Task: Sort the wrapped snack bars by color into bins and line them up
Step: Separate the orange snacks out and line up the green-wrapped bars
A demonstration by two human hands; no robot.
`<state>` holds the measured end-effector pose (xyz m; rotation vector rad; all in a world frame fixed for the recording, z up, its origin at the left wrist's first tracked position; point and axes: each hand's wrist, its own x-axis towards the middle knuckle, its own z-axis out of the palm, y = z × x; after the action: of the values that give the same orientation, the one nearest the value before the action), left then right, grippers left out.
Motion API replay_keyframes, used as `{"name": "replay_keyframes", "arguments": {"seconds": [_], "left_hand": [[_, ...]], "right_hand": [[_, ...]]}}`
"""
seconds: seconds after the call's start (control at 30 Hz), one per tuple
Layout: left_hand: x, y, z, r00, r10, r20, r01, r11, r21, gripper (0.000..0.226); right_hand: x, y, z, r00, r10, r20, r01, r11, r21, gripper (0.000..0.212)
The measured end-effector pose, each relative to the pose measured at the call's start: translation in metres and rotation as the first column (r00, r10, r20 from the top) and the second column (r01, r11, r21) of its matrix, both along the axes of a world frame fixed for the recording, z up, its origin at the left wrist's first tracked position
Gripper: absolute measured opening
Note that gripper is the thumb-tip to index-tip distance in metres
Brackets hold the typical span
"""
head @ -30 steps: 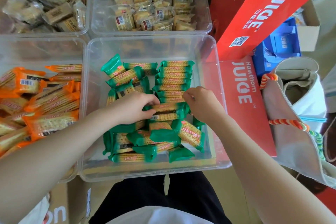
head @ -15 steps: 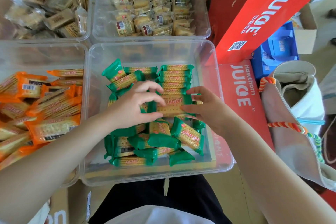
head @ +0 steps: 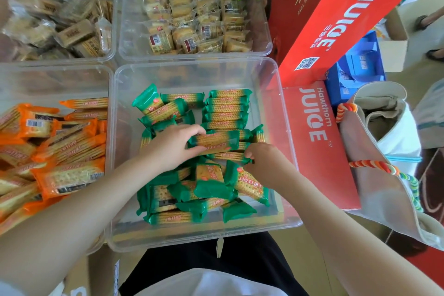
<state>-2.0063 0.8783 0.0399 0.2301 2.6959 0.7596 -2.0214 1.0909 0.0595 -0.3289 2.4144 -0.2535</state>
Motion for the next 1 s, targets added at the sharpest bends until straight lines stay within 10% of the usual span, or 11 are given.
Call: {"name": "replay_keyframes", "arguments": {"seconds": [0.3,0.63,1.0], "left_hand": [[0.004,-0.003,0.010,0.993,-0.100,-0.064,0.095,0.993,-0.072,0.035],[0.001,-0.017,0.008,0.976,-0.186,0.114,0.182,0.982,0.045,0.030],[0.005,-0.006,0.007,0.965,-0.219,0.141,0.247,0.943,-0.223,0.039]], "right_hand": [[0.015,-0.002,-0.010,0.988,0.149,0.038,-0.148,0.989,-0.009,0.050],[0.011,0.000,-0.010,1.000,0.012,0.024,-0.011,0.998,-0.063,0.034],[-0.018,-0.004,0.009,0.984,-0.179,-0.003,0.177,0.977,-0.122,0.027]]}}
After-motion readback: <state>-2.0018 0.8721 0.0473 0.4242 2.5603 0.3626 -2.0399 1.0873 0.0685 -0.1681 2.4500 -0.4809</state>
